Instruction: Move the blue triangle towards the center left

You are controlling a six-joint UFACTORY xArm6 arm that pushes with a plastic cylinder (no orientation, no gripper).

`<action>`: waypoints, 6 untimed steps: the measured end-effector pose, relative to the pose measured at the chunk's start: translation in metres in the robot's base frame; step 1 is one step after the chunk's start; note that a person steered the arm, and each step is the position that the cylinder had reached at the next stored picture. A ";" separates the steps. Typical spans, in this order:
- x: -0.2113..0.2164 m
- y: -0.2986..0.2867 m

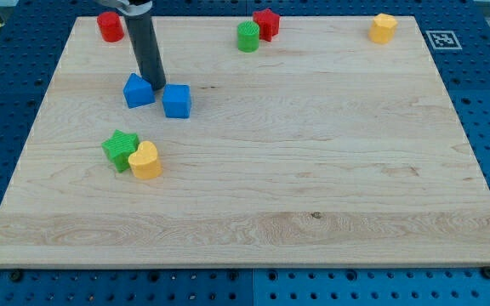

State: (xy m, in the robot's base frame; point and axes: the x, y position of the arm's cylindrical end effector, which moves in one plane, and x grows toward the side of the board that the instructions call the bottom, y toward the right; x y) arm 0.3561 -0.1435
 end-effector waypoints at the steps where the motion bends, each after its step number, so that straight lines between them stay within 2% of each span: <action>1: 0.009 -0.003; 3: 0.044 -0.003; 6: 0.050 -0.022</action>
